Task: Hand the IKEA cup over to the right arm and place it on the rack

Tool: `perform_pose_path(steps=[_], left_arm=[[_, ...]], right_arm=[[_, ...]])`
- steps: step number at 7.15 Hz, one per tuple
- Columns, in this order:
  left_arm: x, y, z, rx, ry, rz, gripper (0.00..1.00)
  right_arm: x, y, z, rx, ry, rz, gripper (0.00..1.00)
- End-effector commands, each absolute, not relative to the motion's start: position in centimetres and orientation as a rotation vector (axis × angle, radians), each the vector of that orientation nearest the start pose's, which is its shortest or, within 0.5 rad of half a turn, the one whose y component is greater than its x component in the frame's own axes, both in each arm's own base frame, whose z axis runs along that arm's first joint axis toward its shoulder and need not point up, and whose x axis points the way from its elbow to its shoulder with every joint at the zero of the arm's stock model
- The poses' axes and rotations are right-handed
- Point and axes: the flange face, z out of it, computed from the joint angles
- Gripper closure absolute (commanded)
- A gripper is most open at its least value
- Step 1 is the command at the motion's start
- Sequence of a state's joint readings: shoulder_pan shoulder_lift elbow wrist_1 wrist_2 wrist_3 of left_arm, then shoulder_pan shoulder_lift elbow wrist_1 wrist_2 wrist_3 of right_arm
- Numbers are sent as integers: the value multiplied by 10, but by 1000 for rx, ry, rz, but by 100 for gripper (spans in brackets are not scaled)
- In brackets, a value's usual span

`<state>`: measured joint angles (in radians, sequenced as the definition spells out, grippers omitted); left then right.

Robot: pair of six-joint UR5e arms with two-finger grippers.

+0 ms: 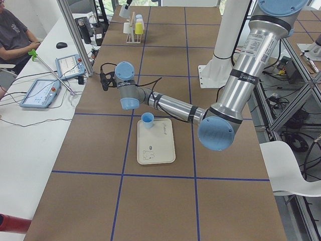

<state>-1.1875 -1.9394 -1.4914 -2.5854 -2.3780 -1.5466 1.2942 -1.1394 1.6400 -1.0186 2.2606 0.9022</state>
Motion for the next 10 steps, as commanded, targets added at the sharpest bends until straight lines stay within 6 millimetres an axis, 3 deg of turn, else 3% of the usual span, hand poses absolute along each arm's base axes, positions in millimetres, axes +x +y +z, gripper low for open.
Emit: perform_pose_path(steps=[1,2,3,5,8,10], left_arm=[[166,-605,372,159,1364,-438,0],[164,-604,371,162,1366,-437,0],[162,-598,370,166,1369,-434,0],[161,-595,372,165,1369,-435,0],[157,-585,370,172,1374,-429,0],[158,-585,370,172,1375,-427,0]], right_arm=[[-67,-657,359,396,-879,108,82],[-65,-672,395,361,-841,91,82],[-66,-683,416,312,-834,115,81],[-68,-691,428,283,-827,126,81],[-74,-714,429,263,-823,130,81],[-74,-712,443,238,-820,138,80]])
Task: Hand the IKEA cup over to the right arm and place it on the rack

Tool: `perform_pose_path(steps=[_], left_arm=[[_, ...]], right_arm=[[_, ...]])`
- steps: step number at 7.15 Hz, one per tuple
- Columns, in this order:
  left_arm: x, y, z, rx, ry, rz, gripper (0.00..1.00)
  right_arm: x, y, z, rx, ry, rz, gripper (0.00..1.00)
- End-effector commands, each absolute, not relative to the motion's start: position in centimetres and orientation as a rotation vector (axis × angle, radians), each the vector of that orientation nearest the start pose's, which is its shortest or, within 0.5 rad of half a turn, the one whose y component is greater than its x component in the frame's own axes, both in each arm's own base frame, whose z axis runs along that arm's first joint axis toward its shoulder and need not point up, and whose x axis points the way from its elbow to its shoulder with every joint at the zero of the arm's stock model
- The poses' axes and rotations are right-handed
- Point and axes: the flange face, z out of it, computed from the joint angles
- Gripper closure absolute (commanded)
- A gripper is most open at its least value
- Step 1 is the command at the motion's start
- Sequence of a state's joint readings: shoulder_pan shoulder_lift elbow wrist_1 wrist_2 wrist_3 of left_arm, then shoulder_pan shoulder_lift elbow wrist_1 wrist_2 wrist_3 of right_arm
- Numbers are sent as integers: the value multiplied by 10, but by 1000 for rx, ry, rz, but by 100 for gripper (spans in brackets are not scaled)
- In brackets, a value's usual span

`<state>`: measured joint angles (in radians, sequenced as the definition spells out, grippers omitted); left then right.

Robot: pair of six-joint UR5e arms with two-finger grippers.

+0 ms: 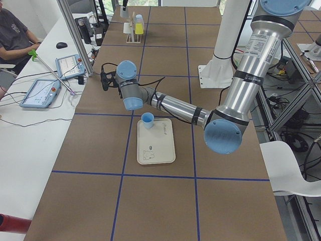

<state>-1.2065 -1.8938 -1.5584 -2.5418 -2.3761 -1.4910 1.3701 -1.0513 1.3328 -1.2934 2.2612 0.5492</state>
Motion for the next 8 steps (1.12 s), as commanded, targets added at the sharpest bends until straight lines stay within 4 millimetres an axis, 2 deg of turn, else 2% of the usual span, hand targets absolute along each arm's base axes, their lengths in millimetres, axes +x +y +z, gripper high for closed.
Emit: perform_pose_path(steps=[1,3,5,8], left_arm=[[157,-585,370,172,1374,-429,0],[157,-585,370,172,1374,-429,0],[156,-583,369,174,1376,-427,0],[154,-578,368,178,1379,-424,0]], right_arm=[[-74,-713,447,232,-817,140,78],[-77,-715,455,210,-821,142,78],[-79,-713,454,196,-843,138,76],[-81,-710,469,172,-844,139,76]])
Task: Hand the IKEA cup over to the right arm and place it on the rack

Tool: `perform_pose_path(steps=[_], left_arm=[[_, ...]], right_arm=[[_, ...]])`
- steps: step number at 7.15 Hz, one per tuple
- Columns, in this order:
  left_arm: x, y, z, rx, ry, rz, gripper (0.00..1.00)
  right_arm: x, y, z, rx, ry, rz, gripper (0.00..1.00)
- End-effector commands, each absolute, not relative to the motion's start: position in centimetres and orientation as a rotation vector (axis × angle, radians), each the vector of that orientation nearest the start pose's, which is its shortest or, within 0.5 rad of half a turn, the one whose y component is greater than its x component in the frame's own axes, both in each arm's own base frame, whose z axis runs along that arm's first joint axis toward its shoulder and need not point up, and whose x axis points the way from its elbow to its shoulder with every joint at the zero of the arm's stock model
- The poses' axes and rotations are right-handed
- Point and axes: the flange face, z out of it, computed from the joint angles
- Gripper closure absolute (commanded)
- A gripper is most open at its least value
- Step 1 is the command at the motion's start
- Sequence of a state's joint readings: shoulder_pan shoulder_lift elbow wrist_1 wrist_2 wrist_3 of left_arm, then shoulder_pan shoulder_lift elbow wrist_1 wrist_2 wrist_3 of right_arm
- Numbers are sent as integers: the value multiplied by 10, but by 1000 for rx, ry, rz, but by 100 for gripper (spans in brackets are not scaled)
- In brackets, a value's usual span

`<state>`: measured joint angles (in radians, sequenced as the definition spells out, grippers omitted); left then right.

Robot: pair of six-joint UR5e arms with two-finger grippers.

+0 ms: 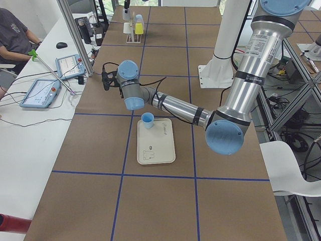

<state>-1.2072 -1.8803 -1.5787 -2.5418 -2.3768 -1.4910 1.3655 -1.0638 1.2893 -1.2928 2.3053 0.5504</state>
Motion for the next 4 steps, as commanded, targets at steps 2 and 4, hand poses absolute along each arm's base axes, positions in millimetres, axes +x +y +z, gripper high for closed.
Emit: perform_pose_path(steps=[2,4], left_arm=[[154,-578,367,179,1380,-423,0],[156,-578,370,173,1377,-424,0]], right_arm=[[-92,-709,469,163,-844,127,74],[-105,-709,475,152,-840,109,47]])
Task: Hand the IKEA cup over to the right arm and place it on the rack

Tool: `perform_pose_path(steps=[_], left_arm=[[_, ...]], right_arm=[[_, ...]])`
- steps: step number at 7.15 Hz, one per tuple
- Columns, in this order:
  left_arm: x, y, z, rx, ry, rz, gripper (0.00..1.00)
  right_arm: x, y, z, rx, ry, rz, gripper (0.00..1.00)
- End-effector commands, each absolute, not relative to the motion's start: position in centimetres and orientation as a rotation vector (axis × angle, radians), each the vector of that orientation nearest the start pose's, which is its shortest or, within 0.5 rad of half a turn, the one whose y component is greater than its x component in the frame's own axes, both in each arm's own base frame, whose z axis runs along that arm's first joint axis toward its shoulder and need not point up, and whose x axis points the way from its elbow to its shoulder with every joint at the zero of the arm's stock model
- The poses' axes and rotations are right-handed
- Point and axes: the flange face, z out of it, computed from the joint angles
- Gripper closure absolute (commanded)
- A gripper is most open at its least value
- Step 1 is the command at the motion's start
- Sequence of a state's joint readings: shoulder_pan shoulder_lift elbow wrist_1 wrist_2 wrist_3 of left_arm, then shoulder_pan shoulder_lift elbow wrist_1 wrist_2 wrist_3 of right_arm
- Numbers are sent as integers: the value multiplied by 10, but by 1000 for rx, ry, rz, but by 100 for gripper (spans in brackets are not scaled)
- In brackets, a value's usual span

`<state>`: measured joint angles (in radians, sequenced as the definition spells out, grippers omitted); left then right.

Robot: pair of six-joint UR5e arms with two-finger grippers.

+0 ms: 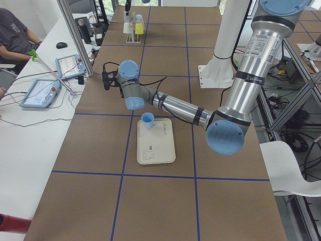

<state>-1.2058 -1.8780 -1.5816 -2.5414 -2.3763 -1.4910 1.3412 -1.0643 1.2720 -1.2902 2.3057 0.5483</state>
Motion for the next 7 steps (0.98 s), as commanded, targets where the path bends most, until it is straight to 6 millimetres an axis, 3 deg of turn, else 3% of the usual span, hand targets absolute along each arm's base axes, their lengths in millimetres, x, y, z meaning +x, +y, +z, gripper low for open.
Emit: perform_pose_path(steps=[1,3,4,7], left_arm=[[156,-578,370,173,1377,-424,0],[157,-577,371,168,1374,-425,0],[158,-577,373,164,1372,-425,0],[167,-577,375,145,1353,-437,0]], right_arm=[[-107,-710,477,148,-839,109,41],[-115,-711,475,147,-839,100,8],[-115,-712,474,149,-839,99,2],[-117,-714,467,151,-843,101,2]])
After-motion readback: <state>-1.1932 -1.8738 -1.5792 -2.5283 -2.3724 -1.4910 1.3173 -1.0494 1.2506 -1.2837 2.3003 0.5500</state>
